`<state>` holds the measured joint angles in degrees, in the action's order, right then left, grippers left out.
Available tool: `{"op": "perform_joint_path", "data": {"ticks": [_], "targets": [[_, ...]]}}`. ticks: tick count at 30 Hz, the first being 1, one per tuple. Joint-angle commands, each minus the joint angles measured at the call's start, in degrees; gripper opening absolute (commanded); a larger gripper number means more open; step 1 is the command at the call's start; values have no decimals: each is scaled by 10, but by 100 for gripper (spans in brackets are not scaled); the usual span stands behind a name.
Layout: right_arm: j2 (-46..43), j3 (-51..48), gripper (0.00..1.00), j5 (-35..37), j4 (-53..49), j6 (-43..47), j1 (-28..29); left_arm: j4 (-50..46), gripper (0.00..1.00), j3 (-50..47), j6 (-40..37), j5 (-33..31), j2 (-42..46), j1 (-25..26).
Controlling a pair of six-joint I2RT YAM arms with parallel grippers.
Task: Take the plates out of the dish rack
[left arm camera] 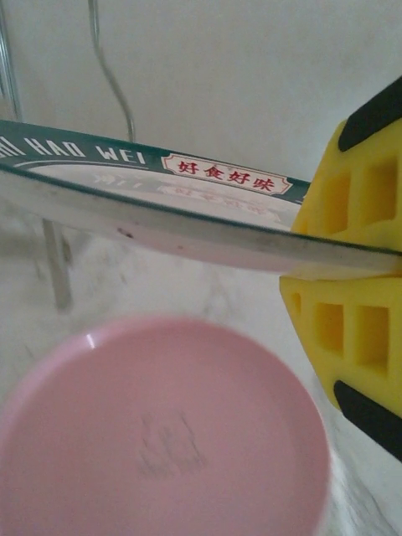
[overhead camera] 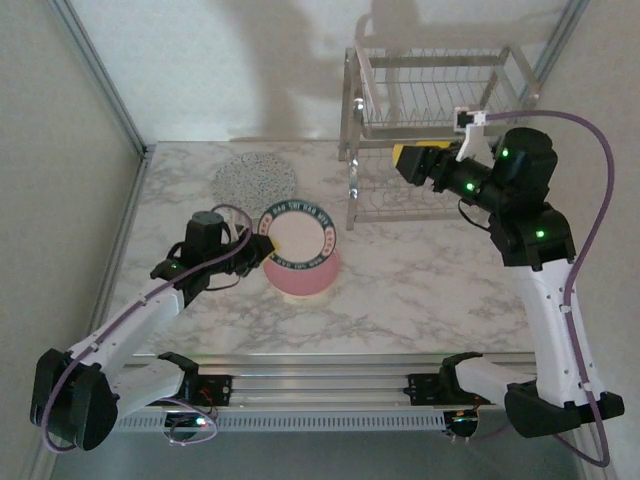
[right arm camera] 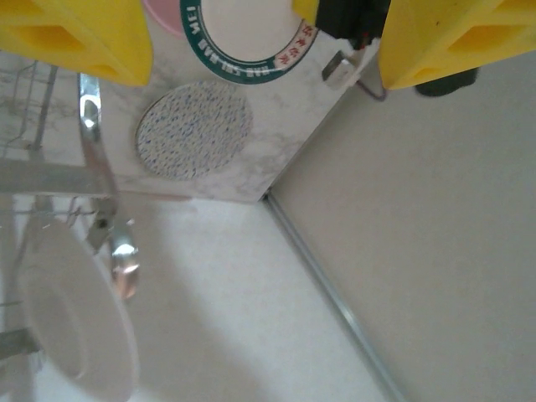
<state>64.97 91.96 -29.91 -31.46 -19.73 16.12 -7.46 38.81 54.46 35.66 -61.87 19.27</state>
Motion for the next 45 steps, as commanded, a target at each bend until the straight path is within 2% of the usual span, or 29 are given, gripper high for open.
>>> {"op": "perform_joint_path", "data": {"ticks": [1, 12, 27, 40, 45], "targets": [[-7, -8, 72, -18, -32, 52, 23, 28, 0, -26, -15, -14, 7, -6], [-8, -18, 72, -2, -43, 59, 39, 36, 0, -62, -27, -59, -75, -6], [-5, -25, 72, 4, -30, 42, 42, 81, 0, -51, -27, -51, -160, -2], [1, -18, 72, 9, -37, 40, 42, 51, 0, -15, -33, -48, -211, 14], [3, -15, 72, 10, -39, 41, 42, 36, 8, -5, -37, -50, -215, 16]]}}
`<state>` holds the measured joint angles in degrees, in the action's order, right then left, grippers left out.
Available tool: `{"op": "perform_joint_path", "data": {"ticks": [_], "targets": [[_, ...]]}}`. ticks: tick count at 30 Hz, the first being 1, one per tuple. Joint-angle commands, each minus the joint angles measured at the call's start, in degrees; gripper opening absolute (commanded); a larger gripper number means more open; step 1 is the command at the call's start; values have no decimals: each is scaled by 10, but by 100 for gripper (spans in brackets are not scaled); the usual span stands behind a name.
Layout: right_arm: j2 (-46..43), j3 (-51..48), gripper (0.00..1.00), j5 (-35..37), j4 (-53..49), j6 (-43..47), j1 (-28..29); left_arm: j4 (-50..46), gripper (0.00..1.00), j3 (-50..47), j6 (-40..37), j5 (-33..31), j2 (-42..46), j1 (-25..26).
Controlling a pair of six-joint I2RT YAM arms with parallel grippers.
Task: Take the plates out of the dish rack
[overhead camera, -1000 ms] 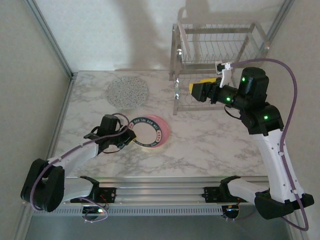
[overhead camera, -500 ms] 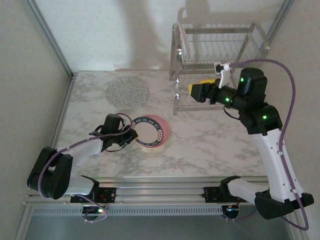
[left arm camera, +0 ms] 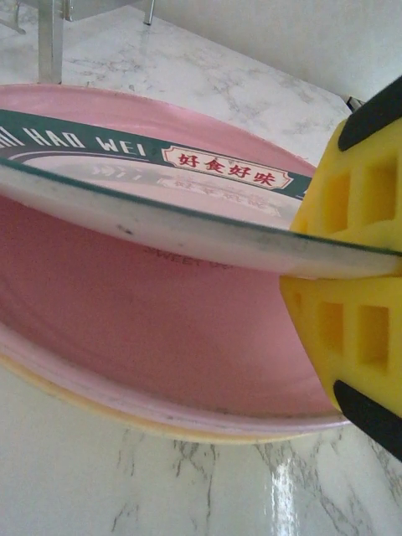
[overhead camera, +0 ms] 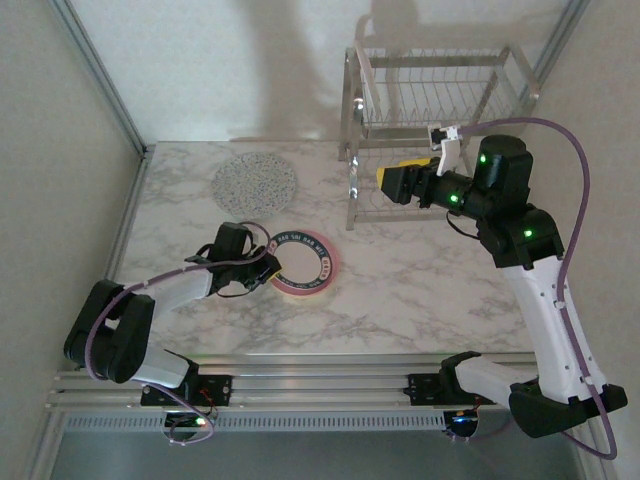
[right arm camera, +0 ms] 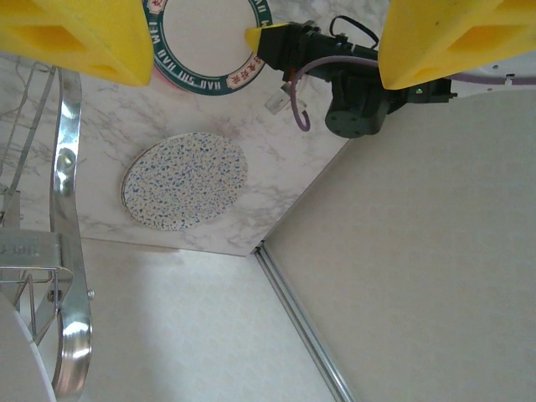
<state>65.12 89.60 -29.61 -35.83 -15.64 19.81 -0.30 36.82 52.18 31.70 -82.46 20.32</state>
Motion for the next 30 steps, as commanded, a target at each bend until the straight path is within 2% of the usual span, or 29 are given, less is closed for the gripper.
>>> {"op": "perform_joint_path", "data": {"ticks": [1, 7, 13, 18, 30], "targets": [[2, 9, 72, 7, 4, 0, 5, -39, 10, 17, -15, -11, -10, 6], [7, 13, 72, 7, 3, 1, 5, -71, 24, 40, -26, -20, -13, 5], [11, 16, 72, 8, 2, 3, 5, -123, 32, 66, -44, -40, -13, 5], [14, 18, 72, 10, 3, 3, 6, -167, 35, 86, -61, -58, -13, 5], [17, 18, 72, 26, 7, 3, 5, -213, 35, 109, -80, -84, -14, 7]]}}
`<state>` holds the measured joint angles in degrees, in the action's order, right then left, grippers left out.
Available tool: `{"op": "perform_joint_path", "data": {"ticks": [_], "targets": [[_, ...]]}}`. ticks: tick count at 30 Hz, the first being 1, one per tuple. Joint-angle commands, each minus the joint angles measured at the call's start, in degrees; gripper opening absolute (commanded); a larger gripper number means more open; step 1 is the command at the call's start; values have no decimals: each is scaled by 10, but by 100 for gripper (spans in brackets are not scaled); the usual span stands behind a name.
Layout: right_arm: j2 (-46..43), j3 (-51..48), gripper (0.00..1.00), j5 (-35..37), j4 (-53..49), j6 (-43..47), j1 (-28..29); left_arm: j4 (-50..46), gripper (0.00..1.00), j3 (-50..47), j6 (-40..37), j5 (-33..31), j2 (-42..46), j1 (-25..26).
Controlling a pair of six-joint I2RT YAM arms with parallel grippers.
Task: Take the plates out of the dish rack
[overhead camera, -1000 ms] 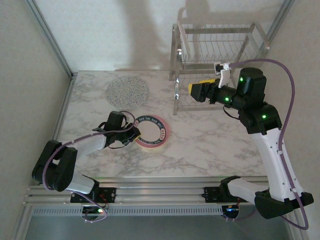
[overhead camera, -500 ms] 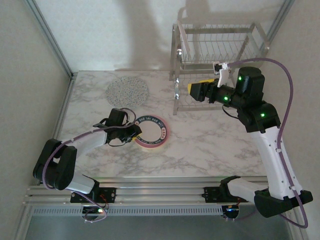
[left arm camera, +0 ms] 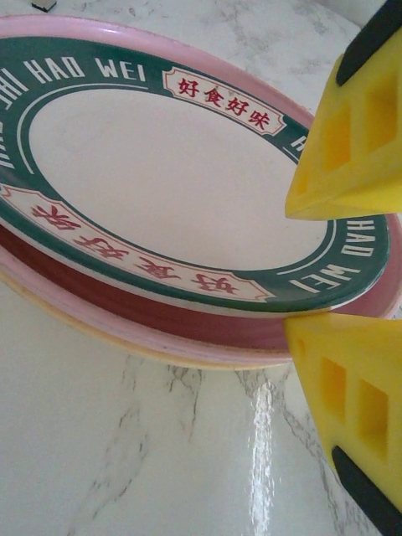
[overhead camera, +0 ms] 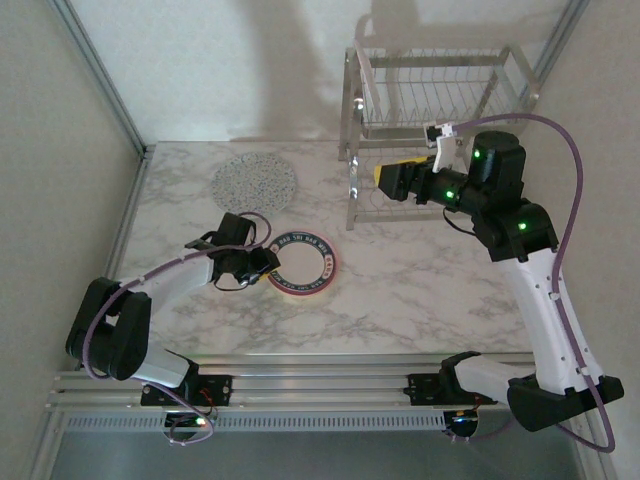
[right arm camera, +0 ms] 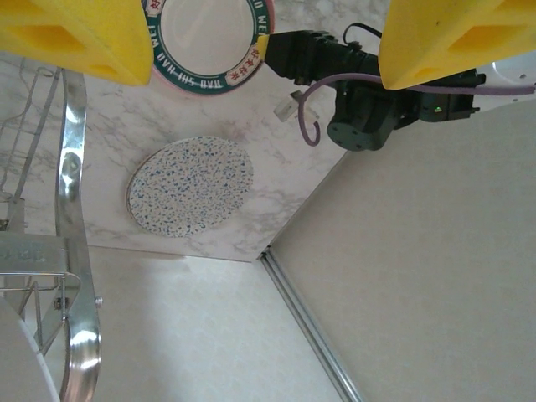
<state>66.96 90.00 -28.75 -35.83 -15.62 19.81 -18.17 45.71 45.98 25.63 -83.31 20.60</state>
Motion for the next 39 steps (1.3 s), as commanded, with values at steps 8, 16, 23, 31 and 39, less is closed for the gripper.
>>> {"op": "perform_joint_path", "data": {"ticks": [8, 16, 23, 31, 39], "targets": [[-13, 12, 72, 109, 23, 11, 5, -44, 46, 30, -17, -37, 8, 7], [5, 32, 72, 209, 58, 47, 12, -68, 59, 63, -5, -63, 44, 6], [86, 71, 73, 276, 119, 130, 30, -67, 70, 109, 20, -94, 97, 5], [200, 170, 77, 327, 150, 204, 55, 33, 74, 156, 65, -99, 183, 2], [306, 274, 77, 393, 152, 246, 66, 84, 76, 200, 83, -96, 212, -2]]}}
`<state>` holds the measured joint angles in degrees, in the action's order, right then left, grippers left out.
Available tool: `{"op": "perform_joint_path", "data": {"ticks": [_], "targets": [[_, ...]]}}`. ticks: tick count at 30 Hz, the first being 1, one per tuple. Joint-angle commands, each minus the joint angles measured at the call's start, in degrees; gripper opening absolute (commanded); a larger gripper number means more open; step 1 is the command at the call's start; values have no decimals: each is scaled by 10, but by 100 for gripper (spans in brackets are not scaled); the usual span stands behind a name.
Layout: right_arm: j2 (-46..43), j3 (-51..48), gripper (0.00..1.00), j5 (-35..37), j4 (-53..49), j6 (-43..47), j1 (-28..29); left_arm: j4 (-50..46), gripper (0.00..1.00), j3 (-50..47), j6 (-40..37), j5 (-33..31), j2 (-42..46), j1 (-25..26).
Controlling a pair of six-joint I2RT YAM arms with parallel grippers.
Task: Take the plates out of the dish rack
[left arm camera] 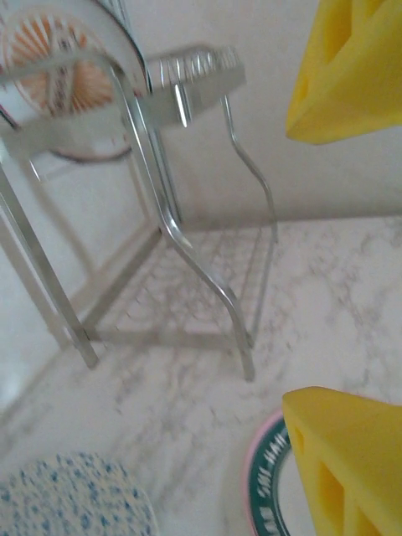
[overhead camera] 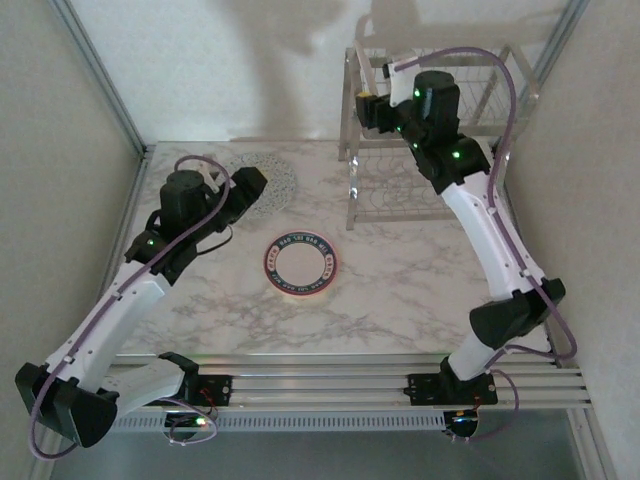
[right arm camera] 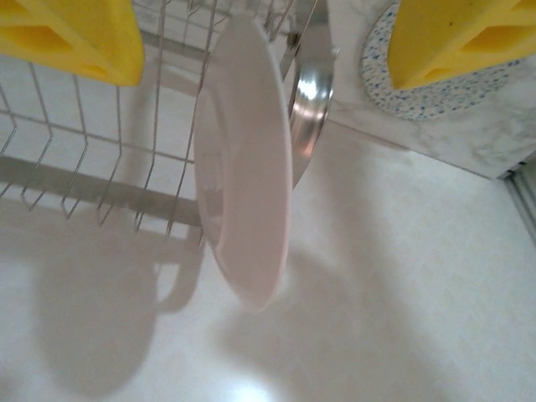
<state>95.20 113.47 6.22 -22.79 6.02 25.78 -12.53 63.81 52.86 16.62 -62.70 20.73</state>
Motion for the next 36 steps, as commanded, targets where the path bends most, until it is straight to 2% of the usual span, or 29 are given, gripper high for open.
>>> {"op": "perform_joint_path", "data": {"ticks": [1, 10, 16, 25, 36], "targets": [[37, 57, 77, 48, 17, 32, 7, 32, 76, 21, 16, -3, 6, -5], [144, 194, 74, 82, -27, 40, 8, 119, 77, 23, 25, 15, 40, -4], [183, 245, 69, 116, -49, 48, 9, 149, 78, 38, 24, 18, 60, -4], [217, 282, 50, 147, -60, 64, 8, 141, 79, 45, 22, 17, 66, -5], [237, 294, 35, 159, -58, 69, 7, 166, 79, 47, 20, 26, 70, -4]]}}
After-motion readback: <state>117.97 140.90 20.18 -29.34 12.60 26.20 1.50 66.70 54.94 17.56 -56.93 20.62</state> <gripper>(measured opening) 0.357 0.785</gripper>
